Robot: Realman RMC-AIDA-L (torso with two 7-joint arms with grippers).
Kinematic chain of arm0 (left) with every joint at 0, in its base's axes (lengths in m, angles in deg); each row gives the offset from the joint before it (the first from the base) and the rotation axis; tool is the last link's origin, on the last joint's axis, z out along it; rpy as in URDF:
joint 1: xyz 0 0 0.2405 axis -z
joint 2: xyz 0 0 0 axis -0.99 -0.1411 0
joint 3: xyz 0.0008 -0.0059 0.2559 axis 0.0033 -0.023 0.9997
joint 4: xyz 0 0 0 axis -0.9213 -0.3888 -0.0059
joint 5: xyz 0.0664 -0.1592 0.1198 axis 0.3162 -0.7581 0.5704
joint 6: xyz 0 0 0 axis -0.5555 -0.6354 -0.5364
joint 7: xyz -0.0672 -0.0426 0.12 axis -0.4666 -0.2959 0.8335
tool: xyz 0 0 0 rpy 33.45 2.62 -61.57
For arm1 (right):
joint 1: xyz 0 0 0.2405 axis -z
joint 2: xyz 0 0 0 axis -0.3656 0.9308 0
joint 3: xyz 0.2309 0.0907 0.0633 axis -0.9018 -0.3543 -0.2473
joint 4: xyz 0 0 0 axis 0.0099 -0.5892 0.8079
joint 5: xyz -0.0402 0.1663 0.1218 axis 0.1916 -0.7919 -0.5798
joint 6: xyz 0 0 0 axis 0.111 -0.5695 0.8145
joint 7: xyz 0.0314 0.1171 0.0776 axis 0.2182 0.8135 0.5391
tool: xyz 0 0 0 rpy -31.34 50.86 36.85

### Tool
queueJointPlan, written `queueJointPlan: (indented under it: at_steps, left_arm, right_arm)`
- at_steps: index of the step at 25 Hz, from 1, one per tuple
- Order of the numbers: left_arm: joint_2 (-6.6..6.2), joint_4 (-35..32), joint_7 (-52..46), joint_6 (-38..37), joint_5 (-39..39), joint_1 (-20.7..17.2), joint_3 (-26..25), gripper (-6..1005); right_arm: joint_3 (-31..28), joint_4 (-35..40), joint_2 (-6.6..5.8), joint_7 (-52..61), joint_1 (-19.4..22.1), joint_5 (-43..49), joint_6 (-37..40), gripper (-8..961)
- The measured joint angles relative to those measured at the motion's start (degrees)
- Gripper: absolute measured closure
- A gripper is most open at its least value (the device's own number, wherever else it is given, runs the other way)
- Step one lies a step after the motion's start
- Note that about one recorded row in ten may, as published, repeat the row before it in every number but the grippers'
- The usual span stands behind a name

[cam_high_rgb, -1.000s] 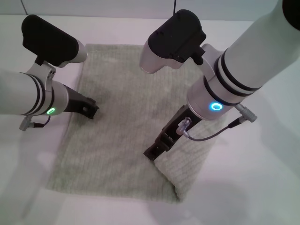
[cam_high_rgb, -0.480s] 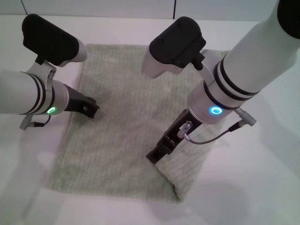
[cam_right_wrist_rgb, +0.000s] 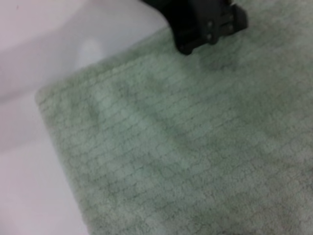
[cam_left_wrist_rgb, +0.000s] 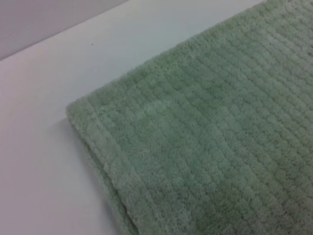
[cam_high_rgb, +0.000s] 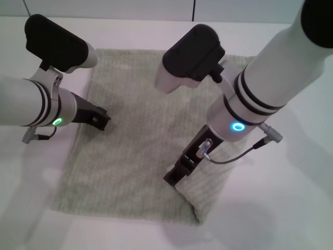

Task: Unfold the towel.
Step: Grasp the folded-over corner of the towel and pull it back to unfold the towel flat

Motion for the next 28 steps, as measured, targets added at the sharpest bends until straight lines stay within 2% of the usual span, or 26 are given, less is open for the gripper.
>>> queueJointPlan:
  at_steps: [7, 16, 21, 27, 28]
  left_arm:
    - [-0.04, 0.1, 0.0, 0.2, 0.0, -0.1, 0.0, 1001]
    - [-0.09, 0.2, 0.1, 0.5, 0.0, 0.0, 0.0, 1001]
    - [-0.09, 0.2, 0.1, 0.5, 0.0, 0.0, 0.0, 1001]
    - [-0.09, 0.3, 0.2, 0.5, 0.0, 0.1, 0.0, 1001]
    - [-0.09, 0.3, 0.2, 0.5, 0.0, 0.1, 0.0, 1001]
  right_arm:
    - [0.9, -0.9, -0.03, 1.7, -1.0, 1.0, 0.0, 215]
    - [1.2, -1.1, -0.14, 1.4, -1.5, 1.1, -0.8, 440]
    - [1.2, -0.4, -0.17, 0.9, -1.5, 1.2, -1.4, 682]
    - [1.0, 1.9, -0.18, 0.8, -1.4, 1.9, -2.1, 905]
    - [0.8, 2.0, -0.18, 0.7, -1.4, 1.9, -2.2, 915]
